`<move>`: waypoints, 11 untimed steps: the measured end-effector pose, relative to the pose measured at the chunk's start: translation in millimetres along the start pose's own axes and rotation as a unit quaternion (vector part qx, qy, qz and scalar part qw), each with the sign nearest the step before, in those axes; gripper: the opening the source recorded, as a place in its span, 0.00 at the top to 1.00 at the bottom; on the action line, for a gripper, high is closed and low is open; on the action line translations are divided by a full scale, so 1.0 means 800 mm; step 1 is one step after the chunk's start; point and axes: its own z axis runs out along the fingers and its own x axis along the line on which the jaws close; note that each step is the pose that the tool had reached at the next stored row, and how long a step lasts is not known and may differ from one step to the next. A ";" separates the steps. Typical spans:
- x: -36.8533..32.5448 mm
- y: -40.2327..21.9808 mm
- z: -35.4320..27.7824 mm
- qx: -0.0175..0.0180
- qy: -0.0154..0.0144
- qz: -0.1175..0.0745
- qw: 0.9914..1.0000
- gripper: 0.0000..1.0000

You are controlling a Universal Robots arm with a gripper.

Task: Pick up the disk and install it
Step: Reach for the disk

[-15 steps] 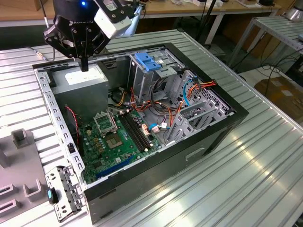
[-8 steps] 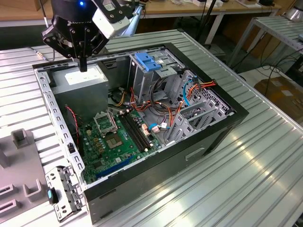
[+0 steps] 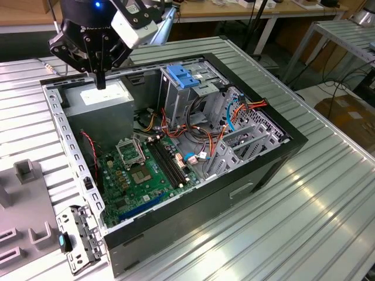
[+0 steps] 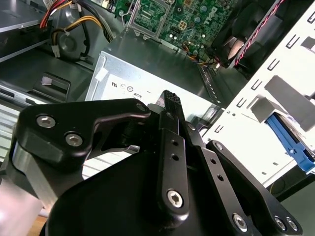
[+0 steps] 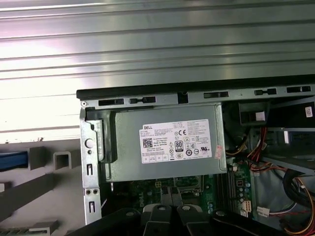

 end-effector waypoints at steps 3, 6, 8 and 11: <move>0.0017 -0.0001 0.0000 0.000 0.000 0.000 1.000 0.89; 0.0036 -0.0003 0.0000 0.000 0.000 0.000 1.000 0.89; 0.0047 -0.0004 0.0000 0.000 0.000 0.000 1.000 0.89; 0.0068 -0.0005 -0.0001 0.000 0.000 0.000 1.000 0.89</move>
